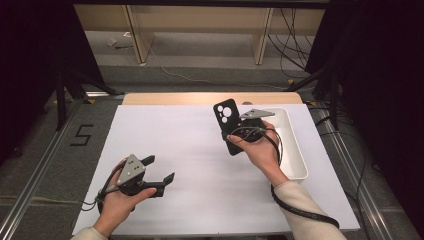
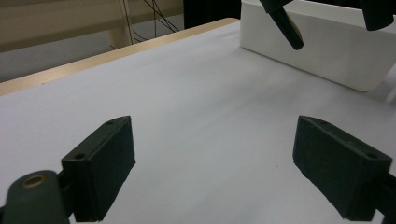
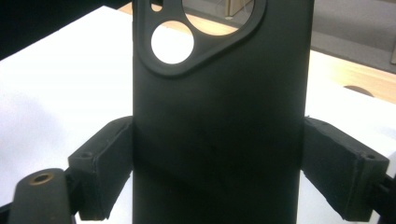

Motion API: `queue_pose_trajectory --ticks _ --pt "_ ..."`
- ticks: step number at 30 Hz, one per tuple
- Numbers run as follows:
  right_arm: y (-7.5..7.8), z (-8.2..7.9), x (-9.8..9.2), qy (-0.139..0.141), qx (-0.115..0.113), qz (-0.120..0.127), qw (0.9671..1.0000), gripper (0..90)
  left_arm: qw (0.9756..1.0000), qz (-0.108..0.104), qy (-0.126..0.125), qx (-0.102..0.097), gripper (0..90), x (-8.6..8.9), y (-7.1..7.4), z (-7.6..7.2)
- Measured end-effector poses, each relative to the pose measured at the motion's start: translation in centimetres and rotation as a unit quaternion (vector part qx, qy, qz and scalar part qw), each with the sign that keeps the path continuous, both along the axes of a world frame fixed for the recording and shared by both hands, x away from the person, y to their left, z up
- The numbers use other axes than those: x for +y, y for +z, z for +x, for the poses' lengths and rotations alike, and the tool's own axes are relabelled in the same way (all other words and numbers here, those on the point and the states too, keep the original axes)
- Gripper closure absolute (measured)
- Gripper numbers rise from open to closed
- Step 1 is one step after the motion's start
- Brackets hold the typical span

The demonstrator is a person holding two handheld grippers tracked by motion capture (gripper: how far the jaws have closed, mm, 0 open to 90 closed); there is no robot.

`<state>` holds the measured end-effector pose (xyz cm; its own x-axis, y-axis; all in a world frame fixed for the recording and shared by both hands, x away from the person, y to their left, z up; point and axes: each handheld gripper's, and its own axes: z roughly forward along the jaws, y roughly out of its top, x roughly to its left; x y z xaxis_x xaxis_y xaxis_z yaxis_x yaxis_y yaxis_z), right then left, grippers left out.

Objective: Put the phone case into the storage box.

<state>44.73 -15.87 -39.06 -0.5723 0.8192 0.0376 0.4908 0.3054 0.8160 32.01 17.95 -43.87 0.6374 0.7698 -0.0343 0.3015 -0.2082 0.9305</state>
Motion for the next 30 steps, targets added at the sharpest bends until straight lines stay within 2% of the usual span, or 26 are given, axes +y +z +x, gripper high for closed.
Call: queue_pose_trajectory --ticks 30 --pt "1.3 0.4 -2.3 -0.037 -0.017 0.023 0.9989 15.4 1.0000 -0.001 0.002 0.000 12.4 0.0 0.0 0.0"
